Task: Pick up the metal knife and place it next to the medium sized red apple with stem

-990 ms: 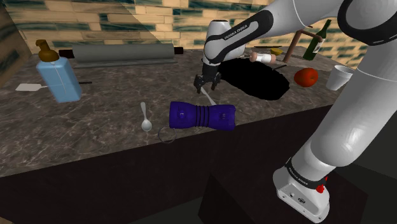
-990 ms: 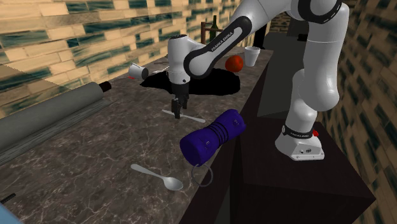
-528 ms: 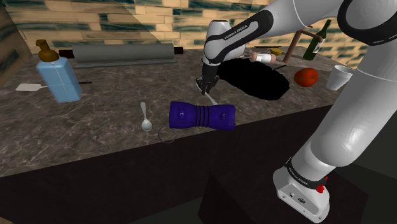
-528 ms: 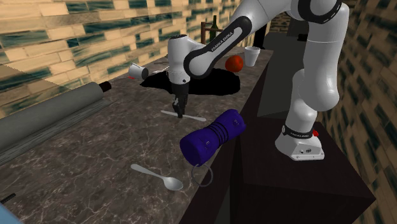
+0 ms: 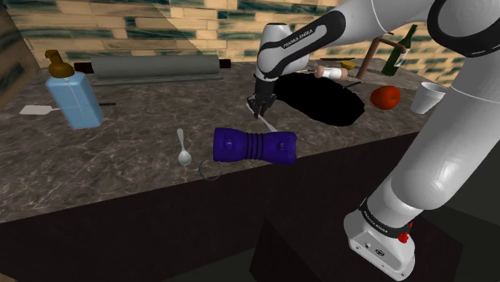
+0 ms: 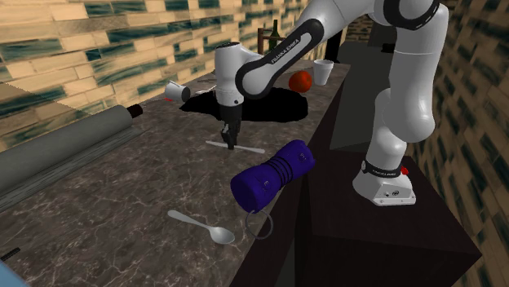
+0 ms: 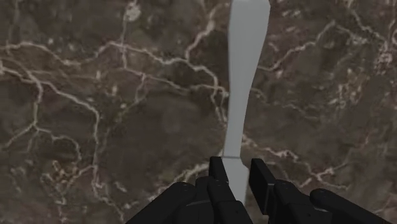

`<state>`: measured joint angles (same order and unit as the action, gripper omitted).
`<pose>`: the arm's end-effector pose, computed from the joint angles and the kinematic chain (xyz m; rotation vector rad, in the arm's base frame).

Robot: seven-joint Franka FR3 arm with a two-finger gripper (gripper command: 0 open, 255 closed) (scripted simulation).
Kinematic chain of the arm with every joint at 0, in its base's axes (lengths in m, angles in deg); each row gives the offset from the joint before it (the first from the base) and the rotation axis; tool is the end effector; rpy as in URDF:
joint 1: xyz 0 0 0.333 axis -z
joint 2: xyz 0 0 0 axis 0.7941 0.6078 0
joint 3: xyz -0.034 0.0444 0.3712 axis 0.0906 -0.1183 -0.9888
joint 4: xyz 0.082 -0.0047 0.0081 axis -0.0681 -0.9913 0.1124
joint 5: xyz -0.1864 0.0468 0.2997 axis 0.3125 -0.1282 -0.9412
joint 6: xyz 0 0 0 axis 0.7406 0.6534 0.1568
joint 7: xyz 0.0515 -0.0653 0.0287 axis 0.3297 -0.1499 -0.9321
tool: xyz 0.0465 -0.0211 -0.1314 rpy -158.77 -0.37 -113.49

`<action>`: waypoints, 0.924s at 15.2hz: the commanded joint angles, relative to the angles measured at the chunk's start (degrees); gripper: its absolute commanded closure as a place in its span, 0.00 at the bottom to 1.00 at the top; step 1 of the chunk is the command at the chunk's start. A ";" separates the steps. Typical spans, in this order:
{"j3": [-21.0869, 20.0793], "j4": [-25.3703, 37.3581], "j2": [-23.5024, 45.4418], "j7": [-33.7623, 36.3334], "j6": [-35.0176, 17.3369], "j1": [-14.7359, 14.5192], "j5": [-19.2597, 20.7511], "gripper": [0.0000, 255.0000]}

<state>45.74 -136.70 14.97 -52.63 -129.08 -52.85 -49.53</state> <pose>0.5306 0.0340 0.3974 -3.0928 0.2369 -0.0114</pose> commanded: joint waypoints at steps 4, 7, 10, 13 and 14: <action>0.00 1.55 -1.98 0.09 3.52 0.02 -0.02 1.00; 0.01 2.64 -3.09 0.14 5.72 0.04 -0.03 1.00; 0.02 3.85 -4.09 0.19 7.93 0.06 -0.04 1.00; 0.03 5.17 -4.99 0.25 10.15 0.07 -0.04 1.00; 0.03 5.63 -5.27 0.26 10.89 0.08 -0.04 1.00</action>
<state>45.77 -131.59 10.01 -52.41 -119.04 -52.77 -49.57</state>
